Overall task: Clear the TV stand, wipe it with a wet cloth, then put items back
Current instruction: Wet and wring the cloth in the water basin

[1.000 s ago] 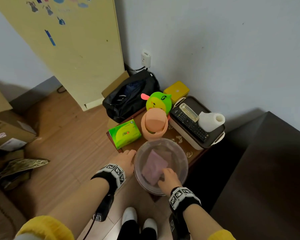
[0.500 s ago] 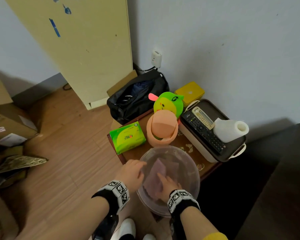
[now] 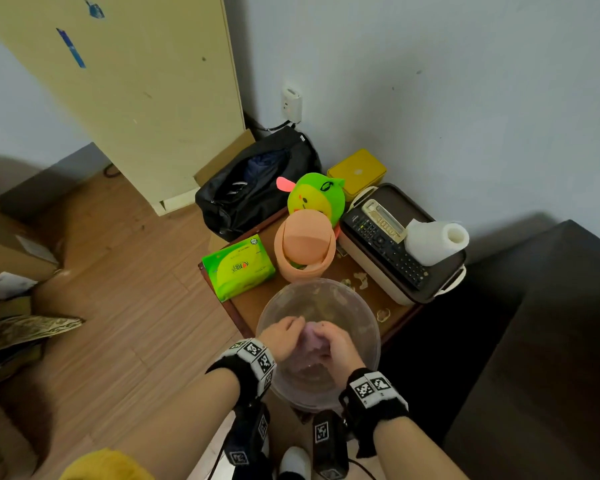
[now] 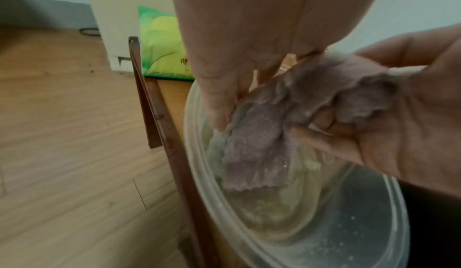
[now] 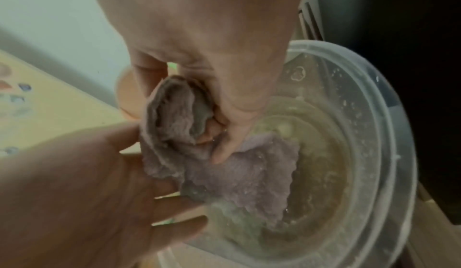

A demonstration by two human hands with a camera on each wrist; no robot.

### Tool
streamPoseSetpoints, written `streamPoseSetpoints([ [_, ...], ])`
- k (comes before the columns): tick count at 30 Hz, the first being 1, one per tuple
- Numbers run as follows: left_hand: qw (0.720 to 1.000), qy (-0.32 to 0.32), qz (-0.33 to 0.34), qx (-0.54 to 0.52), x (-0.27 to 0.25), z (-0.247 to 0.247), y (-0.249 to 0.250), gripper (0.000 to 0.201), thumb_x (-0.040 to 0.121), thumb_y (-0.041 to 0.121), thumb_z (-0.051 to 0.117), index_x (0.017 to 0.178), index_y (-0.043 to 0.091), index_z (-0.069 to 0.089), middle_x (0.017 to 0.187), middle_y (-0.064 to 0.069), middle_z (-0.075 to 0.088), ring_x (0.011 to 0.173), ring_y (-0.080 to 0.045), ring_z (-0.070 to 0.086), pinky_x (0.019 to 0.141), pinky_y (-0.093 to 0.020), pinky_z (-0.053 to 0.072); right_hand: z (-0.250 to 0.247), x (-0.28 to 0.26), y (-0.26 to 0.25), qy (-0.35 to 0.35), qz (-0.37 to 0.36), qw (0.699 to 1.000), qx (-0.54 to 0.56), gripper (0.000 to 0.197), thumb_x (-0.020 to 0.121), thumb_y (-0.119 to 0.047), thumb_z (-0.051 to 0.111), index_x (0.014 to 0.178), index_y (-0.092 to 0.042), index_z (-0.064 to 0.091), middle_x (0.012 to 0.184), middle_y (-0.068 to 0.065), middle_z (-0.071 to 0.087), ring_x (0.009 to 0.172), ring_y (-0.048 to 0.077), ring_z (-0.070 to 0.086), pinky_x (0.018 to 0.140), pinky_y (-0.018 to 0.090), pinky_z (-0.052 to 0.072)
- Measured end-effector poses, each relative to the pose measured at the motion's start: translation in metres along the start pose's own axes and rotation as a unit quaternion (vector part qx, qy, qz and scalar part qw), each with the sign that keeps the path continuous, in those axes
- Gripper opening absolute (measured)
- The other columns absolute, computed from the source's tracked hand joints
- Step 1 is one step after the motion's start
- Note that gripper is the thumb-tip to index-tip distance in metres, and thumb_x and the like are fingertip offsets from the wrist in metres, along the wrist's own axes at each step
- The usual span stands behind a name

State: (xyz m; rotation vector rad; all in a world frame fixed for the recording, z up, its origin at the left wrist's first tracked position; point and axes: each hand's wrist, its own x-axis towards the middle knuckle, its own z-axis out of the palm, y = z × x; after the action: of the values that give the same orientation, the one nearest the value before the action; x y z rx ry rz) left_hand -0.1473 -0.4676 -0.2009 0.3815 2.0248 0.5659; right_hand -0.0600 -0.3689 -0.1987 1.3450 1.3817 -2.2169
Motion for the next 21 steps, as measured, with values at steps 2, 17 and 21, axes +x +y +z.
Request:
streamPoseSetpoints([
  [2, 0.999, -0.02, -0.023, -0.041, 0.004, 0.002, 0.004, 0.047, 0.104, 0.02, 0.029, 0.147, 0.004, 0.023, 0.154, -0.015, 0.027, 0.141, -0.024, 0.029, 0.112, -0.026, 0.02, 0.0, -0.005, -0.006, -0.01, -0.008, 0.999, 0.049, 0.021, 0.088, -0.011, 0.048, 0.071, -0.01, 0.061, 0.072, 0.012, 0.06, 0.069, 0.022, 0.056, 0.063, 0.03, 0.044],
  [17, 0.998, 0.059, 0.006, -0.02, 0.022, 0.018, -0.025, 0.046, 0.094, 0.012, 0.044, 0.139, 0.015, 0.037, 0.141, -0.012, 0.042, 0.124, -0.026, 0.047, 0.098, -0.025, 0.037, -0.015, 0.018, 0.036, 0.099, -0.032, 0.857, -0.504, 0.056, 0.086, -0.025, 0.055, 0.136, -0.028, 0.032, 0.142, 0.008, 0.025, 0.128, 0.032, 0.035, 0.104, 0.04, 0.036],
  [21, 0.998, 0.056, 0.01, 0.0, 0.024, 0.017, -0.027, 0.052, 0.095, 0.015, 0.044, 0.145, 0.012, 0.029, 0.148, -0.013, 0.036, 0.133, -0.025, 0.041, 0.106, -0.025, 0.031, -0.002, 0.028, 0.042, 0.037, -0.028, 0.808, -0.587, 0.065, 0.087, -0.03, 0.053, 0.143, -0.043, 0.022, 0.157, -0.004, 0.004, 0.144, 0.029, 0.006, 0.114, 0.048, 0.021],
])
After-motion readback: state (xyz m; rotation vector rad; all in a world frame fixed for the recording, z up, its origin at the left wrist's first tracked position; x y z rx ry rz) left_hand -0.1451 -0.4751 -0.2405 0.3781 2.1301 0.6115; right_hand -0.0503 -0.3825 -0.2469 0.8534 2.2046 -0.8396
